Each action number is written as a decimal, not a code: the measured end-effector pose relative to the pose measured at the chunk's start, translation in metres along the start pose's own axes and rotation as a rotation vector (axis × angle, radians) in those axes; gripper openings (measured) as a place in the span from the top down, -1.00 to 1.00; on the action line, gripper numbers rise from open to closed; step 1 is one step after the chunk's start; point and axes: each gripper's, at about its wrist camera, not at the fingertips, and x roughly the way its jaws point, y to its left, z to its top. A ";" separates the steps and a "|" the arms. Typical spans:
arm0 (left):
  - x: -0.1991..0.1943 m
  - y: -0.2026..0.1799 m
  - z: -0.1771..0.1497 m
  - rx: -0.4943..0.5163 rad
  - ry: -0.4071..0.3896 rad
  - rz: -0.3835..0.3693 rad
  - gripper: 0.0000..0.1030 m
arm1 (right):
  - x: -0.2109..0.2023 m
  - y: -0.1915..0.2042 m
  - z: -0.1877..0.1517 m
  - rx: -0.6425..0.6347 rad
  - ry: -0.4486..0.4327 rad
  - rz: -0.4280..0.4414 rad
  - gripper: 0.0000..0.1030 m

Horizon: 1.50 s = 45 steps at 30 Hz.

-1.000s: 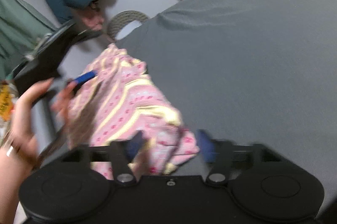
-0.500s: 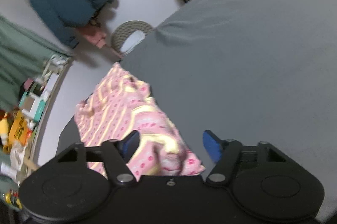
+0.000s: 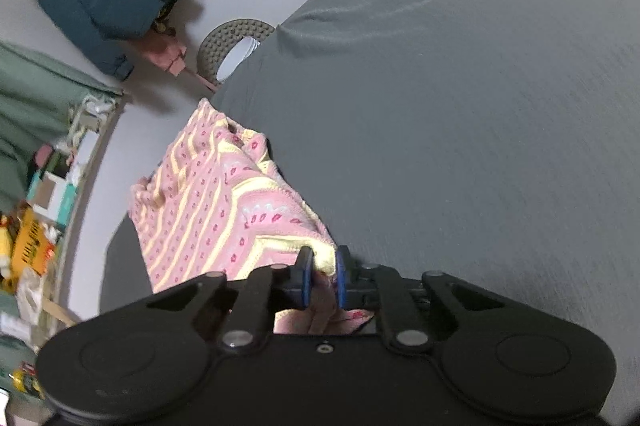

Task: Fold clothes
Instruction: 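Open the left tool while the right tool holds, then open the right tool, then grasp the end of the pink cardigan with the right tool and lift it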

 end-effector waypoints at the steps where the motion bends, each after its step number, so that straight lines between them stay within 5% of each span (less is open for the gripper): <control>1: 0.002 0.001 -0.001 -0.006 0.008 -0.017 0.65 | -0.001 0.000 0.000 -0.001 -0.007 -0.004 0.78; 6: 0.006 0.008 0.001 -0.017 0.038 -0.082 0.63 | -0.005 0.001 -0.001 -0.006 -0.040 -0.021 0.69; 9: 0.004 0.016 0.003 -0.062 0.017 -0.108 0.44 | -0.007 0.001 -0.001 -0.010 -0.060 -0.032 0.25; 12: -0.010 0.039 -0.004 -0.216 -0.118 -0.156 0.29 | -0.015 0.005 -0.002 -0.041 -0.114 -0.029 -0.06; 14: -0.013 0.058 -0.015 -0.364 -0.205 -0.109 -0.68 | -0.019 0.011 -0.001 -0.076 -0.159 -0.020 -0.21; 15: -0.013 0.065 -0.023 -0.432 -0.244 -0.055 -0.84 | -0.020 0.014 -0.001 -0.087 -0.178 -0.010 -0.27; 17: -0.013 0.076 -0.042 -0.562 -0.345 0.063 -0.88 | -0.020 0.021 -0.001 -0.125 -0.207 0.026 -0.53; 21: 0.003 0.110 -0.083 -0.901 -0.481 0.167 -0.88 | -0.020 0.040 -0.008 -0.286 -0.262 0.175 -0.70; 28: 0.055 0.140 -0.134 -1.290 -0.545 0.169 -0.88 | -0.024 0.089 0.006 -0.520 -0.296 0.307 -0.70; 33: 0.058 0.131 -0.139 -1.266 -0.577 0.197 -0.88 | 0.011 0.148 0.056 -0.793 -0.186 0.343 -0.64; 35: 0.056 0.131 -0.140 -1.264 -0.580 0.199 -0.88 | 0.039 0.182 0.077 -0.849 -0.098 0.335 -0.36; 38: 0.051 0.130 -0.143 -1.276 -0.600 0.188 -0.88 | 0.092 0.228 0.102 -0.886 0.038 0.322 -0.20; 45: 0.051 0.130 -0.147 -1.285 -0.628 0.178 -0.88 | 0.215 0.316 0.088 -1.114 0.161 0.188 -0.19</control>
